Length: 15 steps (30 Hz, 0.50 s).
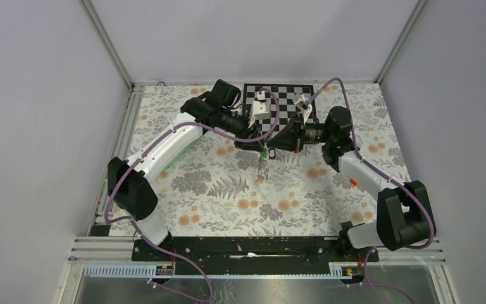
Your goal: Put the keys on the keyring
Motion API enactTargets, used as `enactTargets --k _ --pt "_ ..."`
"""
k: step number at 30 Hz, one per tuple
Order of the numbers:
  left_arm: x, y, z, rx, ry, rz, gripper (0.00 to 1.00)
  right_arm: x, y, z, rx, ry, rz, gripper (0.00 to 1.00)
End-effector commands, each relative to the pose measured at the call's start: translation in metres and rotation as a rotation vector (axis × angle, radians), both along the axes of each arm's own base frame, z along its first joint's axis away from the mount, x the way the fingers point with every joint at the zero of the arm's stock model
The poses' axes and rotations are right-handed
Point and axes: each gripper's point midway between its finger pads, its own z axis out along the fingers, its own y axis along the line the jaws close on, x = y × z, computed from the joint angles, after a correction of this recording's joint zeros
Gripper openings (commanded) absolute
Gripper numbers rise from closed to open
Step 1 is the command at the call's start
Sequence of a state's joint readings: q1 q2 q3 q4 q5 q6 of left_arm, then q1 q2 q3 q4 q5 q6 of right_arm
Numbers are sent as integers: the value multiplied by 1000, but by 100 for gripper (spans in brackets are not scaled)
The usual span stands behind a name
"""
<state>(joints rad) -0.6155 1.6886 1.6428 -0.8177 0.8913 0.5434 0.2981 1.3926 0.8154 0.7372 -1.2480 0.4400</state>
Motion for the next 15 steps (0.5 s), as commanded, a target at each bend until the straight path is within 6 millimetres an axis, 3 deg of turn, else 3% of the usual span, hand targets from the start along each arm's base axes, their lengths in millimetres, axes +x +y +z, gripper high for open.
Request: enactTargets --k 1,6,11,15 --pt "2 -7 21 -79 -6 -33 26 2 -1 31 50 -87 17 0" --pt "5 -6 17 -73 -3 -31 19 2 -2 34 60 -85 17 0" --pt "7 -7 14 -70 -1 -31 0 2 -2 37 69 -83 19 0" --pt "8 -11 15 -82 20 -42 0 3 -2 37 74 -80 15 0"
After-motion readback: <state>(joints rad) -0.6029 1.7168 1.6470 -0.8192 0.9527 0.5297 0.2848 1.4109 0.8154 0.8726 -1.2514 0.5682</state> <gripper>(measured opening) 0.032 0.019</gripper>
